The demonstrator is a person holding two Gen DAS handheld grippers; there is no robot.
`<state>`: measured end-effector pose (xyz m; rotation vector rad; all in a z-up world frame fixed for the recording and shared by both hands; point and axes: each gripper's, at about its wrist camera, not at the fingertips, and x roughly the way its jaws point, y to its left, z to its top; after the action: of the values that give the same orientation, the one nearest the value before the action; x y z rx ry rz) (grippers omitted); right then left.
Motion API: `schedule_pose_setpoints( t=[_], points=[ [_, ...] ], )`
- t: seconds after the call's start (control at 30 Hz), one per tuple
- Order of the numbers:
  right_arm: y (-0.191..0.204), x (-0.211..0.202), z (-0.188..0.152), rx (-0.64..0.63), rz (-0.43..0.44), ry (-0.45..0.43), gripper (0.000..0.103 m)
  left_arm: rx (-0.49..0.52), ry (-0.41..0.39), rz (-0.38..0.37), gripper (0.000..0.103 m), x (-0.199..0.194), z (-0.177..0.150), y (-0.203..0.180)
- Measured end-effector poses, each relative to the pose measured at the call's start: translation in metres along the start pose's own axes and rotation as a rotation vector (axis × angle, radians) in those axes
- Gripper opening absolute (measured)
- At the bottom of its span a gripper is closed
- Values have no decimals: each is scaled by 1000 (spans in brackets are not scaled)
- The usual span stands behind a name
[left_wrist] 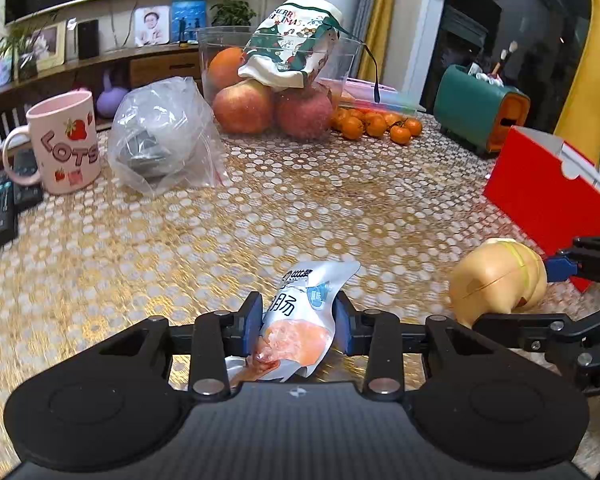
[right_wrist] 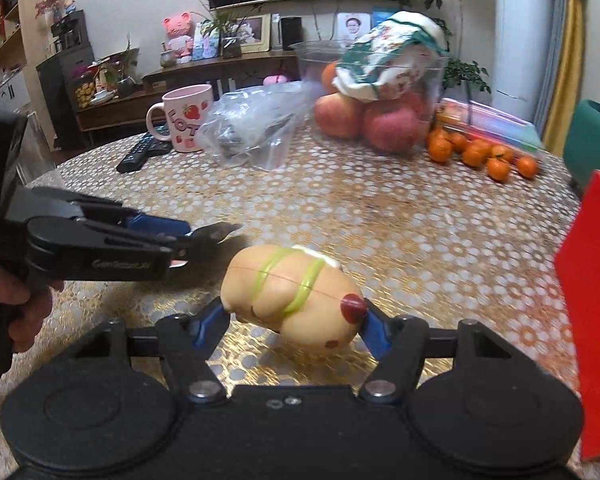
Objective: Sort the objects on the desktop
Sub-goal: 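Carry the sausage packet and cream toy with both grippers over the shoebox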
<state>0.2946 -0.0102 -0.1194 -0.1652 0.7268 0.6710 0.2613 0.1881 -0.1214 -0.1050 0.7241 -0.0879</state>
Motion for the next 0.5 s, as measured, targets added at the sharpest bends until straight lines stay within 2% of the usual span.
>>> schedule_pose_setpoints(
  t=[0.3, 0.5],
  points=[
    [-27, -36, -19, 37, -21, 16, 67, -108, 7, -27, 36, -20, -10, -27],
    [-42, -63, -28, 55, -28, 13, 67, -128, 9, -53, 36, -36, -13, -60]
  ],
)
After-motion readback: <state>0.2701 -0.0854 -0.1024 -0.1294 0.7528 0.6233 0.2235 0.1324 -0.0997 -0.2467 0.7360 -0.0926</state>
